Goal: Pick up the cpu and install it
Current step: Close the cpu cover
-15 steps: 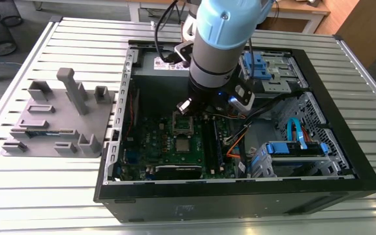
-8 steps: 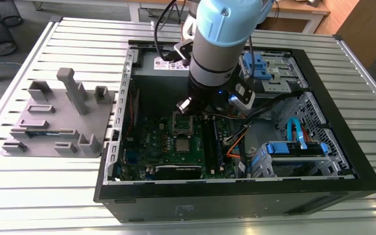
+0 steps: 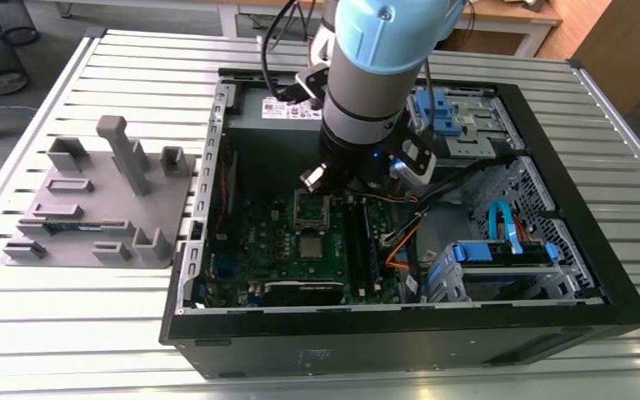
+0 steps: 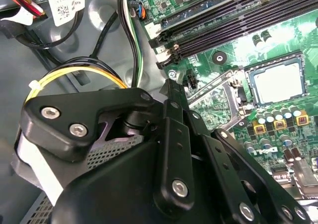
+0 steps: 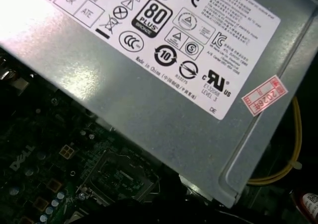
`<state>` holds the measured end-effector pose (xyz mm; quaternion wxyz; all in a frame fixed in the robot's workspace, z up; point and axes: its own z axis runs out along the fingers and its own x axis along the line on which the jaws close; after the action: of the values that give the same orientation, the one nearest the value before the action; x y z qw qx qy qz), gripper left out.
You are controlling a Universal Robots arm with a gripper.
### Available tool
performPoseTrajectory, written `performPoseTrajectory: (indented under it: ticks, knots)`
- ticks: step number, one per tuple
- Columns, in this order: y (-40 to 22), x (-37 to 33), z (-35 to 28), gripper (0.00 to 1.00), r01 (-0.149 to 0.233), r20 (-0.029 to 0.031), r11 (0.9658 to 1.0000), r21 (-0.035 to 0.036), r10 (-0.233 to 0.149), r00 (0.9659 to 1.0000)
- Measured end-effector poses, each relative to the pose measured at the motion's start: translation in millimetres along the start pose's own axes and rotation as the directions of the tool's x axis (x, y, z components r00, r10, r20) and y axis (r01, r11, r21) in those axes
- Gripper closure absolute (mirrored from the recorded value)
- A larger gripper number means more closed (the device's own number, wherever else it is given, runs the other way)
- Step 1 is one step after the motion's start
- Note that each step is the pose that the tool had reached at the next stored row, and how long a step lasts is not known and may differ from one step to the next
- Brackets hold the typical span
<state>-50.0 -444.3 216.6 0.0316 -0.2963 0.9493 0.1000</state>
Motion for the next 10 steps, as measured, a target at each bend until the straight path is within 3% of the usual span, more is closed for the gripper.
performPoseTrajectory:
  ticks: [10]
  knots:
    - [-0.5, 0.5, -2.7, 0.89, 0.004, -0.0003, 1.0000, -0.0003, -0.004, 1.0000]
